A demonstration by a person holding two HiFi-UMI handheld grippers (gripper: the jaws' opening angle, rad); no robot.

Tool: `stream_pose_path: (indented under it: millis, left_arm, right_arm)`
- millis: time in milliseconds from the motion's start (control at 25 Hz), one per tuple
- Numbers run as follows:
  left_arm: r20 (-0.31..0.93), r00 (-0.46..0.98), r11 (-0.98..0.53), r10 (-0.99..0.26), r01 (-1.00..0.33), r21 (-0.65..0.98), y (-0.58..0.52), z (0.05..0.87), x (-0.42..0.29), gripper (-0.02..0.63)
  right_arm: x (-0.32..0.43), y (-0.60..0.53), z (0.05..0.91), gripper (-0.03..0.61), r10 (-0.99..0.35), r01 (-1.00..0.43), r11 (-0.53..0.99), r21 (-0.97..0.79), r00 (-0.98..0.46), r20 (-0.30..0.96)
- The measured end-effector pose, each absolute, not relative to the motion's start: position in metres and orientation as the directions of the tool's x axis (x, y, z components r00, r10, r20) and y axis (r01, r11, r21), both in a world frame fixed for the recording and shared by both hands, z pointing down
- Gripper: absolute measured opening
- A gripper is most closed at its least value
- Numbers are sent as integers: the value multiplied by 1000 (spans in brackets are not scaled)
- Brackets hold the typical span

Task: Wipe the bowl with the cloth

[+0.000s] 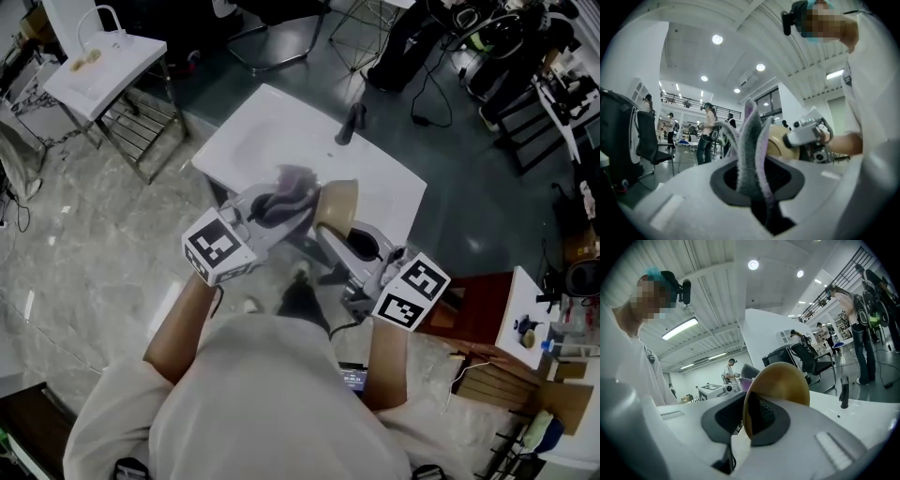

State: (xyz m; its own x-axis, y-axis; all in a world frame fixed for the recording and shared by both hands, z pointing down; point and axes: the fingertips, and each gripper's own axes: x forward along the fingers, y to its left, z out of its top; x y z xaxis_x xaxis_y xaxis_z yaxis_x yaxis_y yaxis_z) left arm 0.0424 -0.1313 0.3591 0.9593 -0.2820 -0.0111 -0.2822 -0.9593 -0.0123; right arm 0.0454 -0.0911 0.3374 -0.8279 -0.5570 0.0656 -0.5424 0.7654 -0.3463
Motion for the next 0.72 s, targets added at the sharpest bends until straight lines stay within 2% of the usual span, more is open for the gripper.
stream_pose_path:
  millis: [120,280,720]
  left_arm:
    - [-31,969,-969,-247,-246,18,-124,359,40,64]
    - [-131,971,-977,-200,-188,102,-116,344,30,64]
    - [-153,945,-955,-289,-274,116,-134,335,19,64]
  right_arm:
    - [46,-97,339,25,-561,-539,758,-368,-826,55]
    - [43,-102,346,25,-558,-541,761,-357,-828,66]
    - [28,-92,361,23,-509,-518,785,-339,-852,125]
